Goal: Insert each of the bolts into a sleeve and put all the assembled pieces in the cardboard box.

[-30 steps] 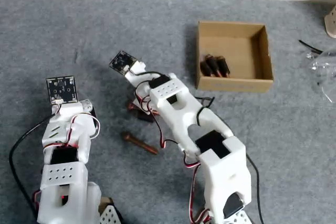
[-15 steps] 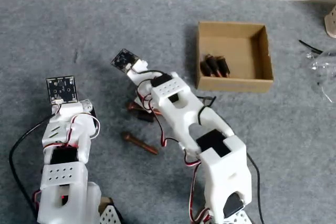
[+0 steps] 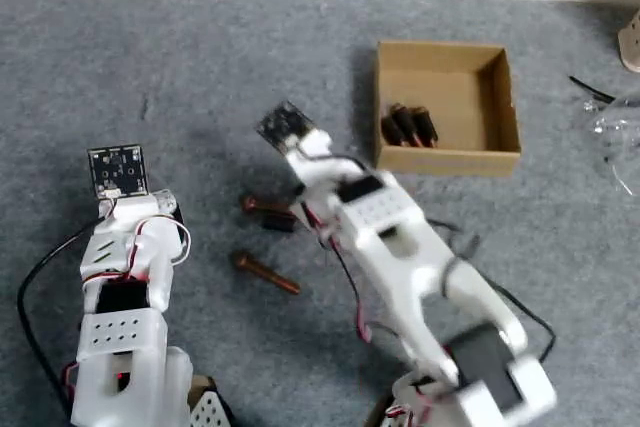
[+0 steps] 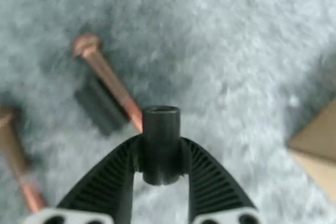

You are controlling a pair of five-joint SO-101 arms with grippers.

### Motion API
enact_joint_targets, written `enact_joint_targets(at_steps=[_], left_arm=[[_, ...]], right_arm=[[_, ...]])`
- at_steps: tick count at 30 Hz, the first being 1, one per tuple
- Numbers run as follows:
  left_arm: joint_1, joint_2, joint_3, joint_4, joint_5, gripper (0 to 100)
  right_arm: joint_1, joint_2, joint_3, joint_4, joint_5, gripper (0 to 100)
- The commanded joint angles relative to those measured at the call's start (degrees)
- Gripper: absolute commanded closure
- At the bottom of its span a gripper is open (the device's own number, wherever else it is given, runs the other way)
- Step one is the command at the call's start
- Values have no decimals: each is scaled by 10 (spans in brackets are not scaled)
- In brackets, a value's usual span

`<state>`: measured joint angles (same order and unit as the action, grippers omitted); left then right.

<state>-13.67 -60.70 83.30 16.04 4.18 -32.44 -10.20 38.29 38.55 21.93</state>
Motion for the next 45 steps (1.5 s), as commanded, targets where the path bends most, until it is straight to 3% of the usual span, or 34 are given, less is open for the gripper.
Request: enact_joint_targets(at_steps=[1,12,19,23,30,32,35,39,45], left_arm=[[19,2,-14,-11,0,993],[27,2,-13,-11,-1,993],[129,-1,-8,-11,-1,992],[173,-1,0,-9,-1,992],[175,-2,59,-9,7,994],[169,0,53,-5,73,994],[165,4,-7,113,209,994],[234,4,-132,323,269,994],[319,-1,-124,349,329,993]], right_arm=[[26,-139,98,-27,-5,994],[111,-523,406,-31,-6,994],[162,-743,545,-28,-6,994],[162,-814,596,-28,-7,994],[163,-844,610,-27,-10,994],[163,-844,610,-27,-10,994],[163,-844,610,-27,-10,994],[163,-844,611,-29,-10,994],[163,-844,611,-30,-10,994]])
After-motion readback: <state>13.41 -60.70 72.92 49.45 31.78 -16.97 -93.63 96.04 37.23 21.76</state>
